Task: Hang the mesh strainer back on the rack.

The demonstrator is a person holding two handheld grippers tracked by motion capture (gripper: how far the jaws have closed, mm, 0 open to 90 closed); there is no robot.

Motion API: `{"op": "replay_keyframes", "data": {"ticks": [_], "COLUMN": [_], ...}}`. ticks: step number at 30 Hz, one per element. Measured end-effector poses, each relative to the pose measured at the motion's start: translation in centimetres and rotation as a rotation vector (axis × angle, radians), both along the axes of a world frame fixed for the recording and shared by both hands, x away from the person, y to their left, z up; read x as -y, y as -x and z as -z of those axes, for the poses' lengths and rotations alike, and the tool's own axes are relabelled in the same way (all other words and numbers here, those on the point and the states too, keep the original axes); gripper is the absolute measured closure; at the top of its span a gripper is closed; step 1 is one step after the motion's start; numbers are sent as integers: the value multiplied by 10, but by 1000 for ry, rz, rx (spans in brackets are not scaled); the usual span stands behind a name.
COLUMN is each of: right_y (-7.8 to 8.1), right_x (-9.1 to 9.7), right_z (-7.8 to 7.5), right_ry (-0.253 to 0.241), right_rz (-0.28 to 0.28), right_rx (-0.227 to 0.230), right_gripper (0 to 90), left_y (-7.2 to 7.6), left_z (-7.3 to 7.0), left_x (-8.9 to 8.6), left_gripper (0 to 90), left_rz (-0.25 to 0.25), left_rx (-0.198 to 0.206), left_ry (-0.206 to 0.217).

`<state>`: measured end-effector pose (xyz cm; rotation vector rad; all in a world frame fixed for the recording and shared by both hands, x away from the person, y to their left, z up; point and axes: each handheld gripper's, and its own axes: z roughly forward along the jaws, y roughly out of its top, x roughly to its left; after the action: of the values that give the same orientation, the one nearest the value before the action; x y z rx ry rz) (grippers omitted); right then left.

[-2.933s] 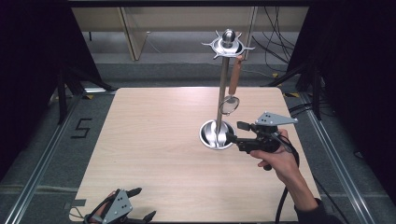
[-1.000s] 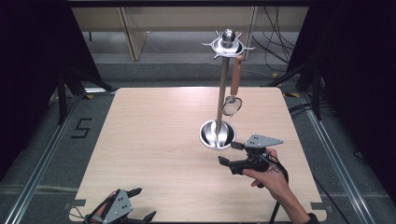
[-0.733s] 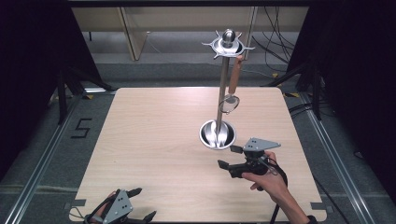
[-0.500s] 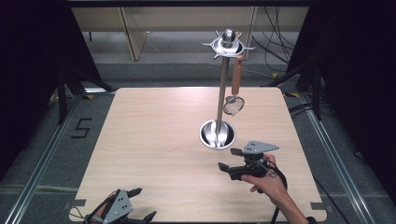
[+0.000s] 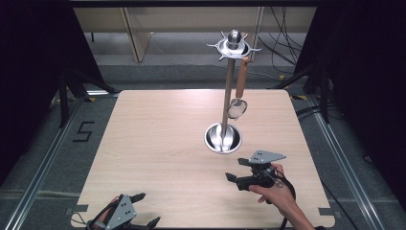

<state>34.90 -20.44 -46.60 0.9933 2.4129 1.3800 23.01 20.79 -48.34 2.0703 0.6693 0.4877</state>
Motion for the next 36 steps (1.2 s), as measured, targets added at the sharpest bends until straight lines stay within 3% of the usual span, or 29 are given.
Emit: {"op": "replay_keyframes", "data": {"ticks": [7, 8, 9, 12, 14, 18, 19, 20, 21, 26, 27, 28, 30, 36], "right_y": [5, 5, 4, 9, 8, 14, 14, 13, 15, 19, 24, 24, 24, 28], "right_x": [0, 0, 1, 2, 3, 4, 4, 5, 4, 7, 6, 6, 7, 8], "right_z": [7, 7, 7, 7, 10, 11, 11, 11, 12, 13, 13, 13, 15, 16], "right_ry": [12, 12, 20, 9, 8, 25, 25, 37, 28, 36, 28, 28, 47, 63], "right_rz": [-4, -4, -19, 1, -24, -4, -4, -16, -10, -28, -6, -6, -25, -23], "right_rx": [-36, -36, -8, -38, -23, -48, -48, -18, -37, -15, -52, -52, -7, -19], "right_gripper": [238, 238, 238, 239, 238, 237, 237, 237, 236, 236, 236, 236, 234, 232], "left_y": [0, 0, 0, 0, 0, 0, 0, 0, 0, 1, 0, 0, 1, 1], "left_z": [0, 0, 0, 0, 0, 0, 0, 0, 0, 0, 0, 0, 1, 1], "left_x": [0, 0, 0, 0, 0, 1, 1, 1, 1, 0, 0, 0, 2, 2], "left_gripper": [151, 151, 151, 150, 151, 151, 151, 151, 151, 151, 151, 151, 151, 151], "left_rz": [1, 1, 0, -1, 0, 3, 6, 1, 3, 1, 11, 11, -3, -6], "left_rx": [-8, -8, -9, -9, -8, -1, 1, -4, -1, -9, 4, 4, -10, -7], "left_ry": [3, 3, 4, 5, 2, 4, 3, 4, 4, 4, -3, -3, 17, 17]}}
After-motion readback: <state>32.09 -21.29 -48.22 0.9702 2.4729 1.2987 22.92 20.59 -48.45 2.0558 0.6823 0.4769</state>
